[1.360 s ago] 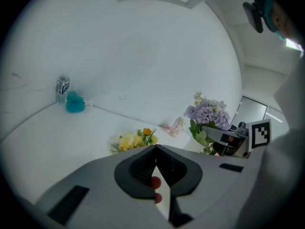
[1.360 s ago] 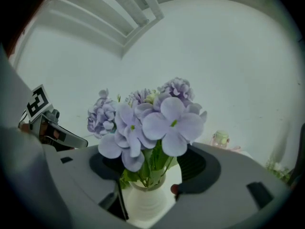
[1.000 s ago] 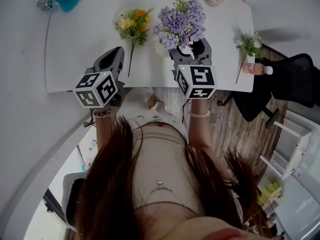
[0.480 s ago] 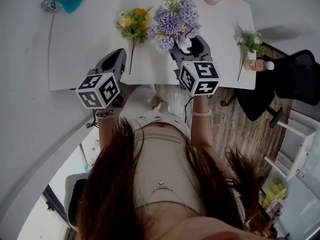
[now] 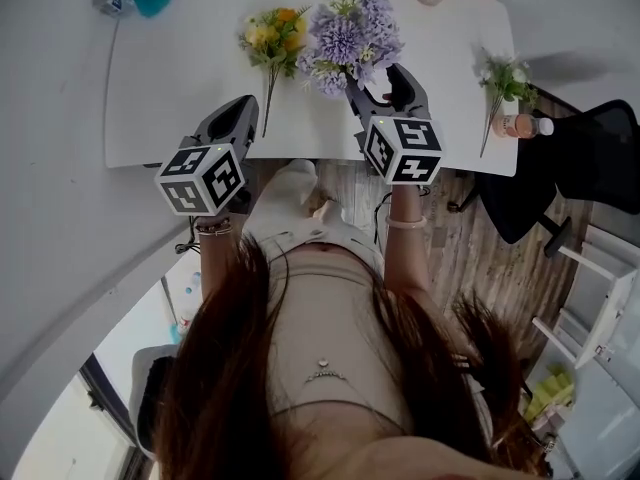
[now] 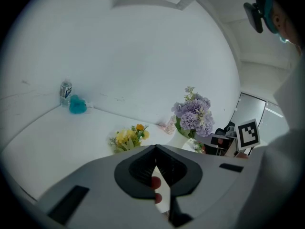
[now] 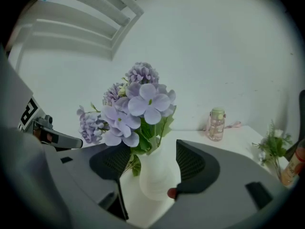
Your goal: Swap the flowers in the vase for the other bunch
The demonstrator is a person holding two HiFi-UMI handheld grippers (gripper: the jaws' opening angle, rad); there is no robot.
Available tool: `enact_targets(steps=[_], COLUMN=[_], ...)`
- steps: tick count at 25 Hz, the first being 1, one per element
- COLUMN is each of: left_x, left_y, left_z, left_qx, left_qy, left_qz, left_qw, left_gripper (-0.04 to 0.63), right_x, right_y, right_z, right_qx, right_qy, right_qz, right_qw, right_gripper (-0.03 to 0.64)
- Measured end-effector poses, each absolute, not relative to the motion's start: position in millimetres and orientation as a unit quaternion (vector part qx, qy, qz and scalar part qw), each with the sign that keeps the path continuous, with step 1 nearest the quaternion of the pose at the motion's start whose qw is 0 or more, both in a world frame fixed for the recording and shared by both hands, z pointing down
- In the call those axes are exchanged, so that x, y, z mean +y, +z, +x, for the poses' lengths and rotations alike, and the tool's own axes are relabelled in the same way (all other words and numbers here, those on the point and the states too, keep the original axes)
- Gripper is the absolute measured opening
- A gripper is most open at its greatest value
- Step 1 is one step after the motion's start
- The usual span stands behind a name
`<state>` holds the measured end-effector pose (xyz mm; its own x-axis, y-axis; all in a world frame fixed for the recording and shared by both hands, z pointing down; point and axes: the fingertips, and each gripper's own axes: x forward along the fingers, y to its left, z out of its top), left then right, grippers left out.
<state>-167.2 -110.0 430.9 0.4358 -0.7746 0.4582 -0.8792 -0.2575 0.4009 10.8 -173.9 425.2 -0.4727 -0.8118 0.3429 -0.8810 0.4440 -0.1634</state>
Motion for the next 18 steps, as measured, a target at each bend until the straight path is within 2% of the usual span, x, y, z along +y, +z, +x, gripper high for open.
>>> enact_targets(steps=[18], left_x=[-55.2], left_y=[401.4], left_z=[-161.4], left_qx=[-0.554], left_qy=[0.066], left_qz=[0.782], left_qw=[0.278], left_gripper=[0.003], right_x=[-135.1], right_y=[416.9], right_z=[39.4], right_qx=[-0.836], right_qy=[0.142], right_qz=[0.518], right_qw=[0.110], right_gripper=[0.295])
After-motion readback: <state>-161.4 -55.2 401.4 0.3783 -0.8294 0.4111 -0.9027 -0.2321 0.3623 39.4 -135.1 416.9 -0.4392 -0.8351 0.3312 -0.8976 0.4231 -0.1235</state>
